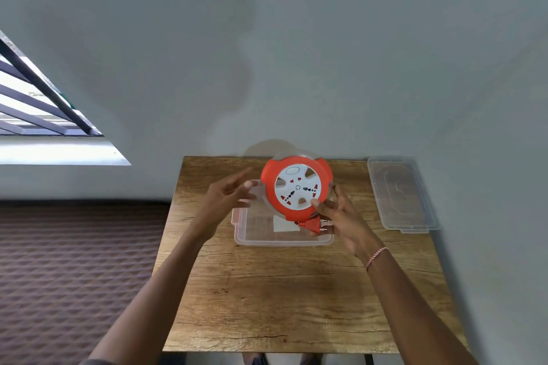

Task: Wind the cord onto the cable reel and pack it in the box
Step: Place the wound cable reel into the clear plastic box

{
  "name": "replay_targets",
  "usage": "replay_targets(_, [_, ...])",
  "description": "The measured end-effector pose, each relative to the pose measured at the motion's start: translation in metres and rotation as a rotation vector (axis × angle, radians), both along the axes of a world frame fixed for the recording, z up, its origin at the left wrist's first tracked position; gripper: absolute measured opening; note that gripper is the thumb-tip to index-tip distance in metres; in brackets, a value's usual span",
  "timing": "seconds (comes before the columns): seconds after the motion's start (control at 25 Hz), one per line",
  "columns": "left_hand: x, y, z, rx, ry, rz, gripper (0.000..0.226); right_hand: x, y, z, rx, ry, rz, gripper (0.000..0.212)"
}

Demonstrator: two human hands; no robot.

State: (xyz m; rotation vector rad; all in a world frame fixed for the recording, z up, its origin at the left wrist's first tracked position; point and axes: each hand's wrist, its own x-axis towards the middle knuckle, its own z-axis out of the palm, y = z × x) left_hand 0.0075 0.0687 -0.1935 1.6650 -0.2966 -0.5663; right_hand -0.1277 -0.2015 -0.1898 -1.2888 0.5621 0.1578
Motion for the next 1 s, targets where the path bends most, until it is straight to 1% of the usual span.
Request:
replay_targets(0.04, [0.004, -0.007, 0.002, 0.029, 0.001, -0.061, 0.052, 0.003, 0.000, 0.002, -0.013, 0.008, 0.027, 0.060])
replay_targets(0.08, [0.007, -0.012, 0.002, 0.072, -0.004, -0.091, 0.046, 0.005, 0.001, 0.004, -0.027, 0.020, 0.051, 0.061])
replay_targets(0.16, [0.009, -0.020, -0.005, 0.192, -0.051, -0.088, 0.038, 0.009, 0.000, 0.009, -0.085, 0.056, 0.100, 0.064])
replay_targets(0.24, [0.006, -0.023, -0.013, 0.314, -0.097, -0.101, 0.049, 0.015, 0.001, 0.011, -0.208, 0.085, 0.174, 0.063])
replay_targets(0.32, [0.002, -0.026, -0.020, 0.439, -0.129, -0.136, 0.064, 0.023, 0.003, 0.008, -0.440, 0.107, 0.279, 0.059])
replay_targets(0.36, [0.000, -0.027, -0.024, 0.499, -0.158, -0.142, 0.065, 0.027, 0.005, 0.005, -0.549, 0.121, 0.326, 0.056])
replay_targets(0.4, [-0.001, -0.028, -0.027, 0.554, -0.198, -0.135, 0.062, 0.030, 0.008, 0.003, -0.615, 0.135, 0.354, 0.055])
replay_targets(0.48, [-0.001, -0.032, -0.030, 0.648, -0.271, -0.105, 0.047, 0.035, 0.012, -0.004, -0.674, 0.166, 0.375, 0.053])
replay_targets(0.56, [-0.001, -0.037, -0.030, 0.718, -0.270, -0.107, 0.028, 0.038, 0.016, -0.012, -0.734, 0.222, 0.420, 0.053])
replay_targets(0.6, [-0.001, -0.038, -0.030, 0.766, -0.268, -0.133, 0.024, 0.040, 0.017, -0.015, -0.765, 0.255, 0.457, 0.055])
replay_targets(0.72, [-0.005, -0.045, -0.030, 0.919, -0.333, -0.217, 0.027, 0.043, 0.023, -0.022, -0.806, 0.356, 0.536, 0.069])
replay_targets(0.8, [-0.009, -0.049, -0.032, 0.929, -0.360, -0.236, 0.034, 0.046, 0.027, -0.027, -0.828, 0.416, 0.576, 0.078])
replay_targets(0.88, [-0.011, -0.053, -0.033, 0.961, -0.379, -0.275, 0.034, 0.049, 0.031, -0.029, -0.888, 0.474, 0.634, 0.086])
replay_targets(0.92, [-0.010, -0.055, -0.033, 0.981, -0.384, -0.290, 0.029, 0.051, 0.033, -0.030, -0.925, 0.492, 0.649, 0.087])
replay_targets(1.0, [-0.011, -0.057, -0.031, 0.991, -0.395, -0.283, 0.017, 0.054, 0.033, -0.033, -0.991, 0.491, 0.655, 0.076])
